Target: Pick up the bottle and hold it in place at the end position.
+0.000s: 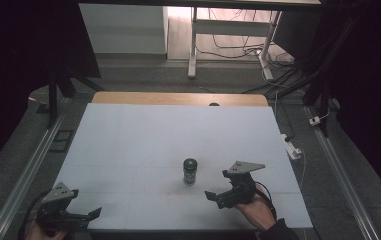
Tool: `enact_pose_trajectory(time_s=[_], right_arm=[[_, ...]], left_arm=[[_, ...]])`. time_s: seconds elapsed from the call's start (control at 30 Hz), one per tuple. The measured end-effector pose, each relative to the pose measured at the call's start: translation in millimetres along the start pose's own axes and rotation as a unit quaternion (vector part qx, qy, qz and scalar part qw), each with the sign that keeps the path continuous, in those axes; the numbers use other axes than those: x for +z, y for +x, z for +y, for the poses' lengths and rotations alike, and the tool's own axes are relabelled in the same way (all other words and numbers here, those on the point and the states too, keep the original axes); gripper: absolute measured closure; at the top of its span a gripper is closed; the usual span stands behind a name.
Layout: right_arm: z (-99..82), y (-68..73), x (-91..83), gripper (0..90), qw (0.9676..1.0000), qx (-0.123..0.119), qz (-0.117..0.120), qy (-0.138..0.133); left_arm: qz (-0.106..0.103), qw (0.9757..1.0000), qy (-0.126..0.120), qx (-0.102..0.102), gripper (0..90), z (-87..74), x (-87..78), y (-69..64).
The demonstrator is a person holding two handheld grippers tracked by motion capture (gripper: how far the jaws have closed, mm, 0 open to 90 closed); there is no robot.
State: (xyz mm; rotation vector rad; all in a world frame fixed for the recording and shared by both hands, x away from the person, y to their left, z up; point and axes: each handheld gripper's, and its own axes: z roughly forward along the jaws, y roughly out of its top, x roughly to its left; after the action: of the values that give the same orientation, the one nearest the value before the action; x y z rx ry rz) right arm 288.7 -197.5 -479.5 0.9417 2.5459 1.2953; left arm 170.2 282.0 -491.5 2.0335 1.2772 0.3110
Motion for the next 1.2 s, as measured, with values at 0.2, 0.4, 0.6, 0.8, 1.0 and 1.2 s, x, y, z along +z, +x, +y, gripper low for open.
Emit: enact_pose_trajectory(time_s=[0.2, 0.4, 0.6, 0.8, 1.0, 1.2], right_arm=[[6.5, 1.6, 16.5, 0.0, 0.9998, -0.015, -0.011, 0.008], [9.3, -0.7, 28.8, 0.0, 0.9998, -0.010, 0.000, 0.016], [12.7, -2.6, 39.0, 0.0, 0.9996, -0.009, 0.006, 0.024], [15.6, -3.8, 51.4, 0.0, 0.9991, -0.019, 0.008, 0.036], [18.6, -4.0, 61.2, 0.0, 0.9990, -0.026, 0.010, 0.034], [21.2, -5.7, 73.4, 2.9, 0.9985, -0.037, 0.007, 0.039]], left_arm=[[-0.001, 1.0000, 0.000, 0.000, 0.0, 0.0, 0.1, 0.1], [-0.001, 1.0000, 0.000, 0.001, 0.0, 0.1, 0.2, 0.1], [-0.002, 1.0000, 0.002, 0.002, 0.0, 0.3, 0.5, -0.1], [-0.002, 1.0000, 0.003, 0.003, 0.0, 0.4, 0.8, 0.0], [-0.003, 1.0000, 0.003, 0.004, 0.0, 0.4, 0.8, -0.1], [-0.003, 1.0000, 0.004, 0.004, 0.0, 0.5, 1.1, -0.1]])
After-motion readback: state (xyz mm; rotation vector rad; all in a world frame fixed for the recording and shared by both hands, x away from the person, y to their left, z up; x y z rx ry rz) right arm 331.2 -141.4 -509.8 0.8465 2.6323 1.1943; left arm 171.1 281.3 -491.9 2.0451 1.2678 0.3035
